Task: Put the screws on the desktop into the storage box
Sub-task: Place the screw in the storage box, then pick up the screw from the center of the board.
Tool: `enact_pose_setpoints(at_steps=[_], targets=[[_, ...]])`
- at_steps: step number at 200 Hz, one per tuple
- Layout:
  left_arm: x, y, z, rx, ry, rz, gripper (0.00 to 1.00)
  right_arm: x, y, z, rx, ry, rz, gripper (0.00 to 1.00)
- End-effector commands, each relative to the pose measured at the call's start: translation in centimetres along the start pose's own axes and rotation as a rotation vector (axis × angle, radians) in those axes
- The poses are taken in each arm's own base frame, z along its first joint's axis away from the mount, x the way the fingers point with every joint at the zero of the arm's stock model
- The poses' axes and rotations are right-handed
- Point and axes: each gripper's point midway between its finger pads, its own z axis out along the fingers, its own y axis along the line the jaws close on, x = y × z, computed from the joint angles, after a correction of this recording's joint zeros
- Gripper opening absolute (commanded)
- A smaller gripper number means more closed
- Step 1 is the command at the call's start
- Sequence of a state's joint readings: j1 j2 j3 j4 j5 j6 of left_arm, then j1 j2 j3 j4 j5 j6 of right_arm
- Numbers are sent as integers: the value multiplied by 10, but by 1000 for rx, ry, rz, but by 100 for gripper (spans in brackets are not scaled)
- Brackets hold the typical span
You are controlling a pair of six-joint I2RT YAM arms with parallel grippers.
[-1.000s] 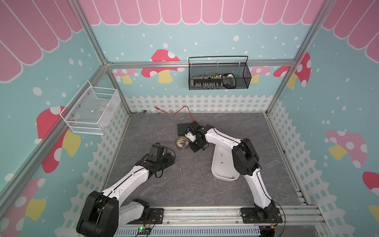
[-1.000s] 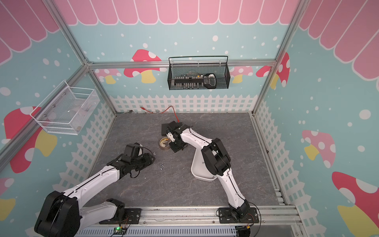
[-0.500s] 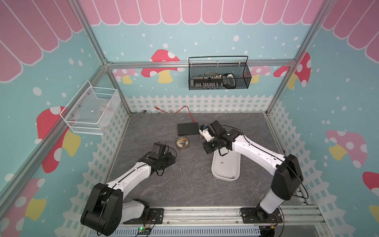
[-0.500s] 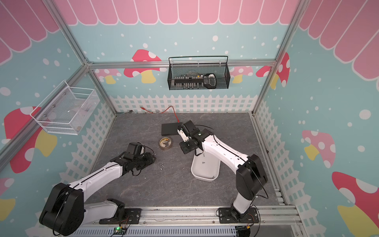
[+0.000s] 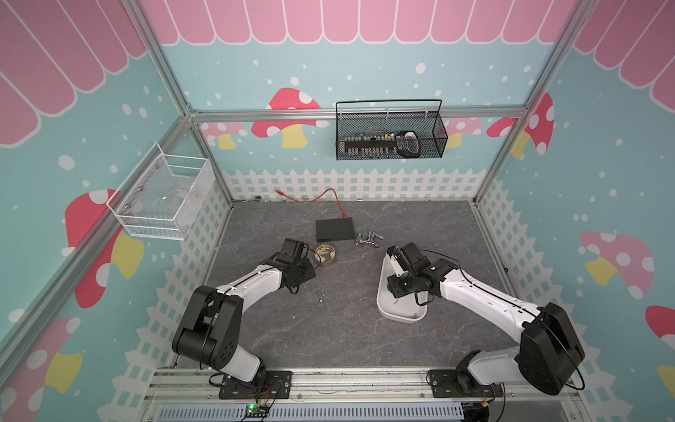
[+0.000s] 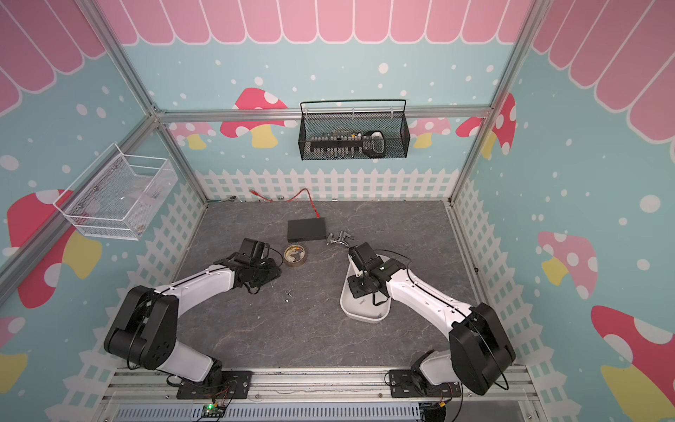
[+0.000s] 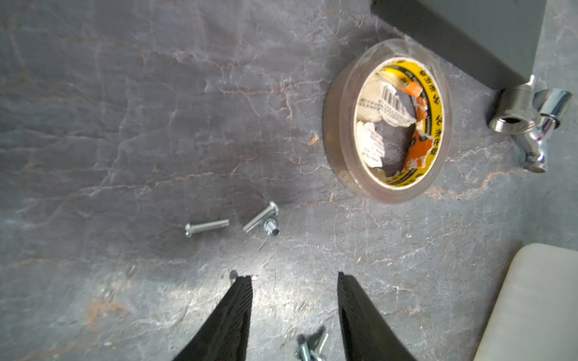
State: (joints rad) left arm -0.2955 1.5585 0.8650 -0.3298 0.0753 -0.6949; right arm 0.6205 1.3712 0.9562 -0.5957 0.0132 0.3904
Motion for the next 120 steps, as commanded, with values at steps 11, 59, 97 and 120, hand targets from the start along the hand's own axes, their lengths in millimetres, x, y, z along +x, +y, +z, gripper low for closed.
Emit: enact_pose_setpoints(at_steps=[11,59,97,120], targets=[[-13,2,6,-54,-4,33,46,-23,1,-15,-6,-104,2,44],[-1,11,21,-94,60,38,43,-16,1,-10,-16,-93,2,44],[2,11,30,-112,81,56,38,-15,2,-7,-19,-82,1,44],[-1,11,32,-132,79,66,35,-13,2,-4,-20,-71,-2,43]])
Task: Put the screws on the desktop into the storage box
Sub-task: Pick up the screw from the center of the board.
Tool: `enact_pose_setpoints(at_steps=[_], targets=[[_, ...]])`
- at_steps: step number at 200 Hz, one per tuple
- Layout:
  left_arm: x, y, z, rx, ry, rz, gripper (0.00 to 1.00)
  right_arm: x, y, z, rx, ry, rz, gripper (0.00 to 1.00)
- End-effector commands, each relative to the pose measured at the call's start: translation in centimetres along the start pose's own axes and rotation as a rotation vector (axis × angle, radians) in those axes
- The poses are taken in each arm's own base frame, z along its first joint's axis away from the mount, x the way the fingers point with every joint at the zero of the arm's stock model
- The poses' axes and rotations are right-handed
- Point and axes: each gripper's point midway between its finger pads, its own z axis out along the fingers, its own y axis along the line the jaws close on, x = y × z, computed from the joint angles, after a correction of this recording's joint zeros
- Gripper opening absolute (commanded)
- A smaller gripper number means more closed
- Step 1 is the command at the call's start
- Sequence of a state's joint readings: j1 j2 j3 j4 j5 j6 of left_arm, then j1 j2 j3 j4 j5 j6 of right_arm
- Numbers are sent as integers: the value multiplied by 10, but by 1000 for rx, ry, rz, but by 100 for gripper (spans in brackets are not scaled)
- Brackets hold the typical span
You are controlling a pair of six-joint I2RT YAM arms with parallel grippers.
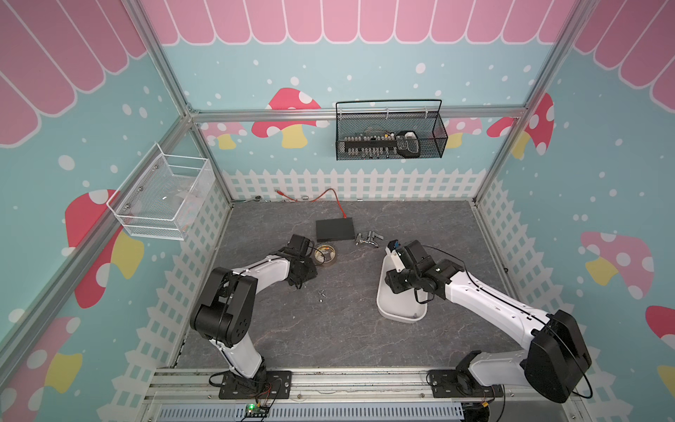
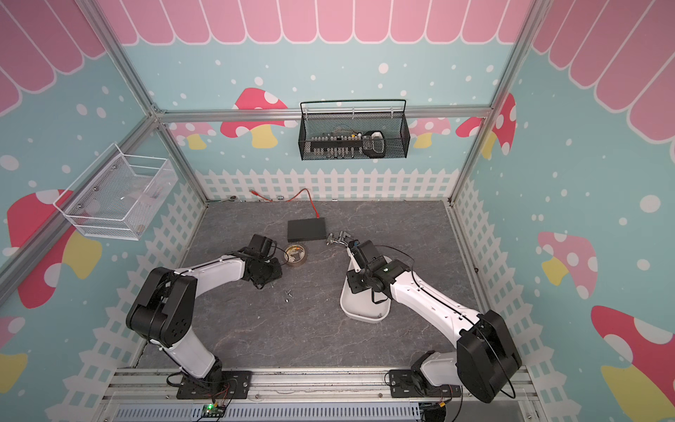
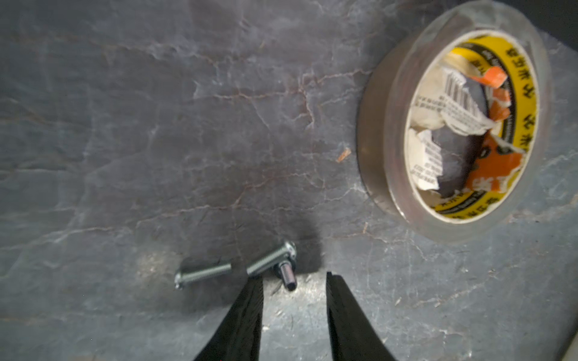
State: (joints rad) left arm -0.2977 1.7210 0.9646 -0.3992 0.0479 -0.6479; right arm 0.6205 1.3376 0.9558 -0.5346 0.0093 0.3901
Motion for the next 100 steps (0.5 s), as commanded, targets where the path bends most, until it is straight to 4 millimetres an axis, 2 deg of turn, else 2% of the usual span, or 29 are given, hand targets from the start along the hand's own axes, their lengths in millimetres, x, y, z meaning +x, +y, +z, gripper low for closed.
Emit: enact_pose_setpoints(at_steps=[1,36,76,100], targets=[[-6,0,1,-31,-9,24,35,6,-3,6,4,20,-3,43],[-6,2,6,-54,2,34,31,8,-3,7,3,24,-3,43],[-4,6,10,-75,13,44,22,8,-2,7,-1,28,-5,43],[-4,5,9,-74,13,49,11,11,-1,10,-3,39,-1,43]])
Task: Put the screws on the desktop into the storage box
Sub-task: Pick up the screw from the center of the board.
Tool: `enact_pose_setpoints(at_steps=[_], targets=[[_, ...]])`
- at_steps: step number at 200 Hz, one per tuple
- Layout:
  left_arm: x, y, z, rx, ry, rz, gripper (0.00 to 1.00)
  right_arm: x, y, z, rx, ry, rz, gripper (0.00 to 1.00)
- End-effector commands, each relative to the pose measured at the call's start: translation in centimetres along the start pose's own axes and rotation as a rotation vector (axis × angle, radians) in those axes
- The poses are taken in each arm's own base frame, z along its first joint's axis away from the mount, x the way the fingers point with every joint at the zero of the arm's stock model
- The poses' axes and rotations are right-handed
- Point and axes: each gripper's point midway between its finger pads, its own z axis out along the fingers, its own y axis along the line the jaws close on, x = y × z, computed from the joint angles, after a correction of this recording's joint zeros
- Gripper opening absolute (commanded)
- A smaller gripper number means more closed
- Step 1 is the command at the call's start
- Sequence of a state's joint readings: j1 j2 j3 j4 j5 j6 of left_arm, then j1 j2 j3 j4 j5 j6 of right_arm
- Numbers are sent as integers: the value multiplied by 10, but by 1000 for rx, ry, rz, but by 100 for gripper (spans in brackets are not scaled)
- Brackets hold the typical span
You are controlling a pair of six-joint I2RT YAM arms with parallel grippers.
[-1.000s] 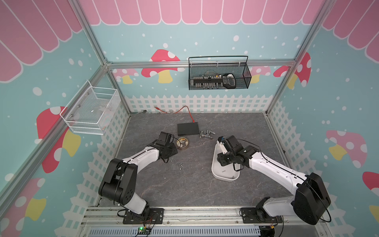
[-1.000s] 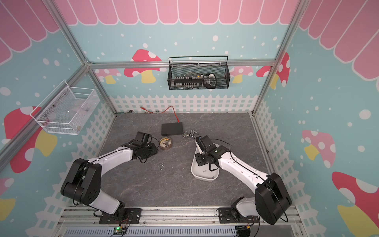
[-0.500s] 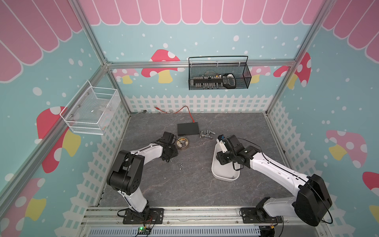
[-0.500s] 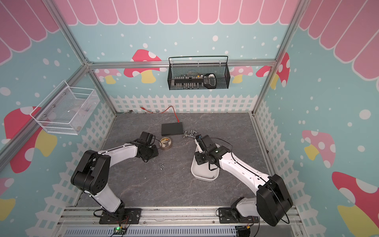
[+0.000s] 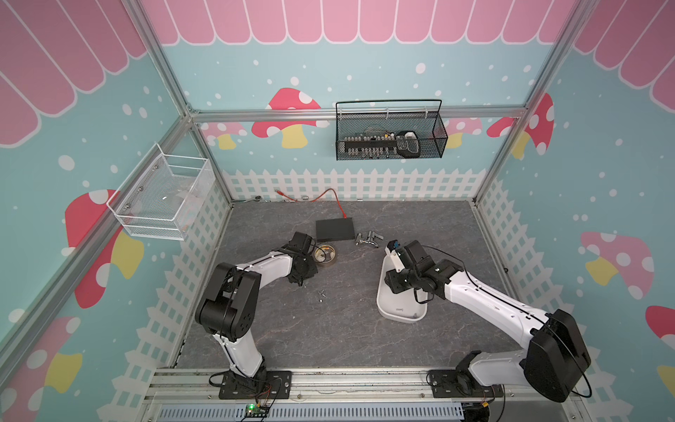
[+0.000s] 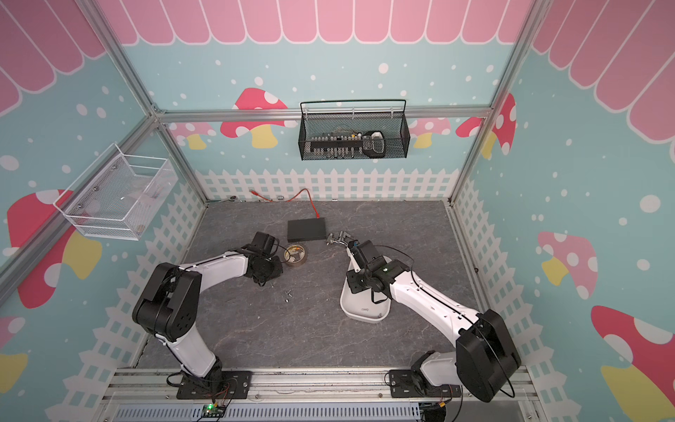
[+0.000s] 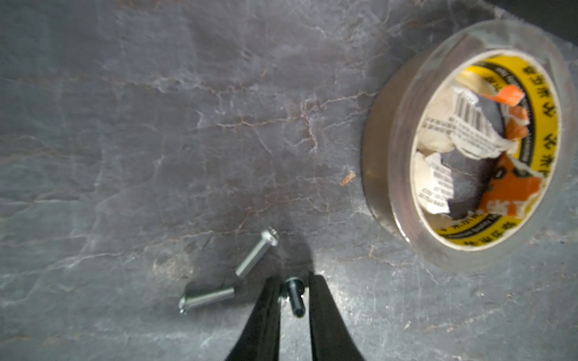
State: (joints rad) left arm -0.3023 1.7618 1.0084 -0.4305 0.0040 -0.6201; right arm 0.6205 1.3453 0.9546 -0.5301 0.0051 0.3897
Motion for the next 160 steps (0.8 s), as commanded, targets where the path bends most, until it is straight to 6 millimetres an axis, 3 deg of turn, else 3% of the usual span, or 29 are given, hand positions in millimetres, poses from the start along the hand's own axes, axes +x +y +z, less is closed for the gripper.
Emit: enact_pose_setpoints(at_steps=[1,21,42,61,80,114,145,160], targets=[[2,1,4,-23,16,18,10,10,-2,8,0,34,-1,43],[0,0,-2,-18,1,17,0,11,-1,9,-4,41,2,43],[-6,-8,-16,6,-31,22,0,11,-1,10,-7,42,6,43],[-11,-29,-39,69,-76,42,0,8,-1,8,-9,29,13,43],[-8,-71,-72,198,-108,77,0,2,-6,3,3,-5,35,41],[41,-190,-133,443,-121,272,0,-11,-45,-10,72,-88,168,37],[101,-262,-139,529,-54,422,0,-14,-84,-19,99,-156,319,37],[121,-283,-129,540,-18,469,0,-12,-101,-26,122,-183,373,37]])
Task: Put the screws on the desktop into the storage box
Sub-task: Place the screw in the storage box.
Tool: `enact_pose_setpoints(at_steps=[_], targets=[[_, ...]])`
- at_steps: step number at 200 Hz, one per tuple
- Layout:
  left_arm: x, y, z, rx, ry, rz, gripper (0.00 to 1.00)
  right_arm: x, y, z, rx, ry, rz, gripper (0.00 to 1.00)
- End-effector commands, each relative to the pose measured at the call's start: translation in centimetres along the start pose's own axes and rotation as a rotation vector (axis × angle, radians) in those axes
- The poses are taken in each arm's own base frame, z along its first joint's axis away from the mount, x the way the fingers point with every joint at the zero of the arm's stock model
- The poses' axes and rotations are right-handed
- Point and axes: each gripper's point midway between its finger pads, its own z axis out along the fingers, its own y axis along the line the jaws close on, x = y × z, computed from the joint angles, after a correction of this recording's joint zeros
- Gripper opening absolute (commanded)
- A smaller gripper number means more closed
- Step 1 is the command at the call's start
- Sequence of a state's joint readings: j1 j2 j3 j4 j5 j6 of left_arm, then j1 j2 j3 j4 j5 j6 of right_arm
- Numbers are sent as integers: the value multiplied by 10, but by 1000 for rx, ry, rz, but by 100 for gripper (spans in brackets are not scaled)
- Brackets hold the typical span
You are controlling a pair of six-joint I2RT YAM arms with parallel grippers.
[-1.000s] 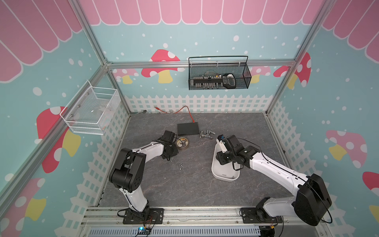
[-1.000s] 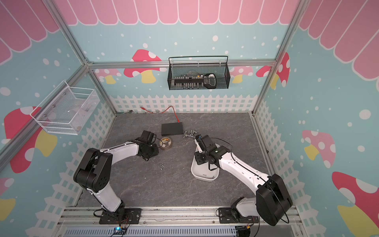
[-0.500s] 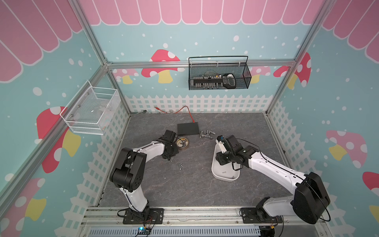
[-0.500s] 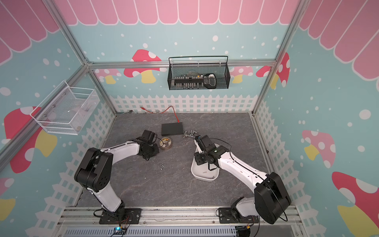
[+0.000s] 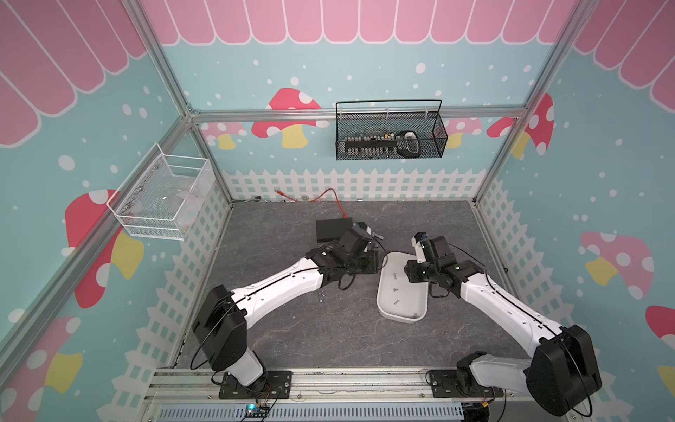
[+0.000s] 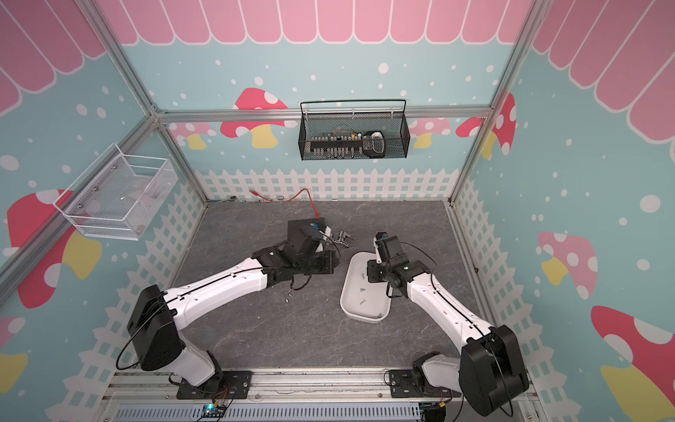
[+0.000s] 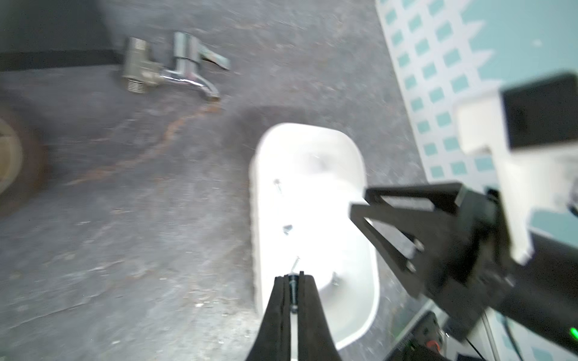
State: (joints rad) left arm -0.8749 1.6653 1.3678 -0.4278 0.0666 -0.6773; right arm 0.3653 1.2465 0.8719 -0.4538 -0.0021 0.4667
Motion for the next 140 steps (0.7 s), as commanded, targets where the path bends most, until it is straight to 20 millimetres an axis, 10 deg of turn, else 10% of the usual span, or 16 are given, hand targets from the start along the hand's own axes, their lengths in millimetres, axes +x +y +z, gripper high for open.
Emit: enact_pose_setpoints(at_steps=[1,40,71,110,140], targets=[[28,-12,34,-9,97,13,0,-8,-17,-6,7,-57,94,37],[49,-20,70,-7,171,8,0,-11,-41,-18,30,-108,157,37],[56,-24,81,-2,207,21,35,-7,-37,-14,5,-90,145,39],[21,1,41,-79,101,11,59,-20,-22,-23,-44,-114,98,43],[-3,70,-23,-172,-20,-91,59,-12,45,-12,-208,-25,-52,43]])
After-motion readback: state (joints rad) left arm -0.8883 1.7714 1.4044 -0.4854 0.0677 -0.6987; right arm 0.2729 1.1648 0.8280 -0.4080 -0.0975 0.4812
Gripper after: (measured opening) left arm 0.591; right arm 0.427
